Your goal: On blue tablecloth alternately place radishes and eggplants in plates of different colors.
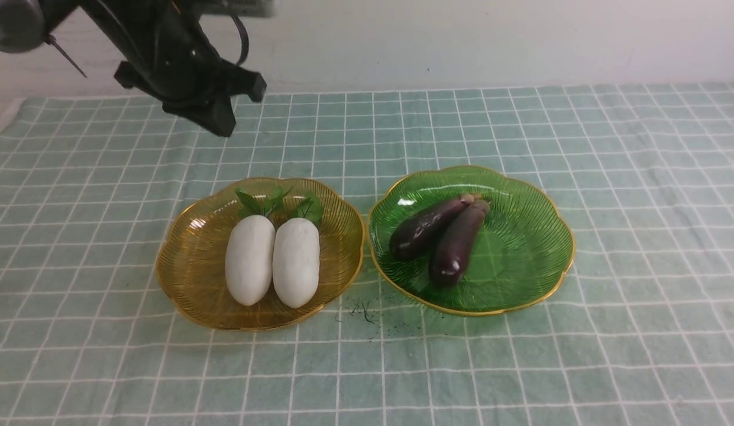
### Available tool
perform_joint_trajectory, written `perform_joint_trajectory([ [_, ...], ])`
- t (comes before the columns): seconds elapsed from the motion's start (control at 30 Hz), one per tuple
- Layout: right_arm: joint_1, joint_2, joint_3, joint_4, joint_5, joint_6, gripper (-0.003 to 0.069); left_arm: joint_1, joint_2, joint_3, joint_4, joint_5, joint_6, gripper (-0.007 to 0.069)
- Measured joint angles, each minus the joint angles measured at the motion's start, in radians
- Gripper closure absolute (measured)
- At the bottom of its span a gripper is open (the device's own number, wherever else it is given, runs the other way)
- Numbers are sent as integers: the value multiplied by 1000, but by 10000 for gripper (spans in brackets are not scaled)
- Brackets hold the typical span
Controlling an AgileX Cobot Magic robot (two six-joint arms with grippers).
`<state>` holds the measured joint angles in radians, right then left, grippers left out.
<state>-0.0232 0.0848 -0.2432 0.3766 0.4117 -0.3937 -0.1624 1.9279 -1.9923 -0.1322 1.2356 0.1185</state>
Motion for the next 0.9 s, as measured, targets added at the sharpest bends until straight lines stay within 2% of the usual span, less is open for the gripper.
perform_joint_trajectory([
  [0.37, 0, -93, 263, -63, -42, -1, 674, 0, -94, -3, -33, 18, 0, 632],
  [0.47, 22, -93, 266, -126, -24, -4, 674, 0, -118, 6, -34, 18, 0, 632],
  [0.6, 51, -93, 266, -144, -24, -4, 674, 0, -176, 60, -46, 18, 0, 632],
  [0.9, 52, -93, 266, -220, -26, -4, 674, -1, -408, 268, -46, 19, 0, 632],
])
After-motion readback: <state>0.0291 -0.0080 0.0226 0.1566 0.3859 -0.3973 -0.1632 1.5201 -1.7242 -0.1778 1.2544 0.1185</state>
